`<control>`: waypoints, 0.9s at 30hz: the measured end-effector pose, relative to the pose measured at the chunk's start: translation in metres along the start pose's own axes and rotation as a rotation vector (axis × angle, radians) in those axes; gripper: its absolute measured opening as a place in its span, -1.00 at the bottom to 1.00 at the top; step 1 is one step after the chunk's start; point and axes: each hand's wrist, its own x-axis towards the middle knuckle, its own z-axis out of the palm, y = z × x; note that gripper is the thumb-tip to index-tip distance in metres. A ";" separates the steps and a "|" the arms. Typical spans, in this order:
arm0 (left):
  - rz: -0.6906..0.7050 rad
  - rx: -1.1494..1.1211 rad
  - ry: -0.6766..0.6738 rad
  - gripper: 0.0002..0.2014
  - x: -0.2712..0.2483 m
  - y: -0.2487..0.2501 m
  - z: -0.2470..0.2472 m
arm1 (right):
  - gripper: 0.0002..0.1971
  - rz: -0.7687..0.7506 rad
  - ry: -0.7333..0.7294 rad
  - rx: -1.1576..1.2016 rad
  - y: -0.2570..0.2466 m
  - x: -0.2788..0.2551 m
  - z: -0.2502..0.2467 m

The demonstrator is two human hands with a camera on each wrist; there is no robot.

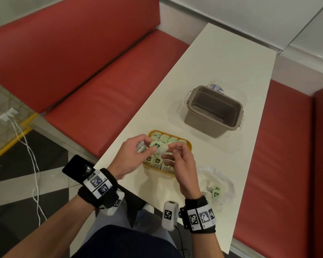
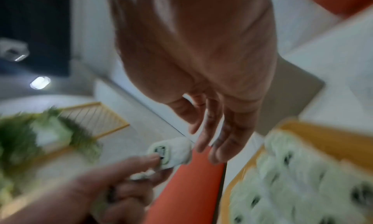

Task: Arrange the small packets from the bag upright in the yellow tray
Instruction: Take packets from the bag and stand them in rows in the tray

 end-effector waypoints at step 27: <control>0.067 0.421 -0.170 -0.93 0.014 -0.027 0.051 | -0.86 -0.275 0.012 -1.035 0.029 0.018 -0.071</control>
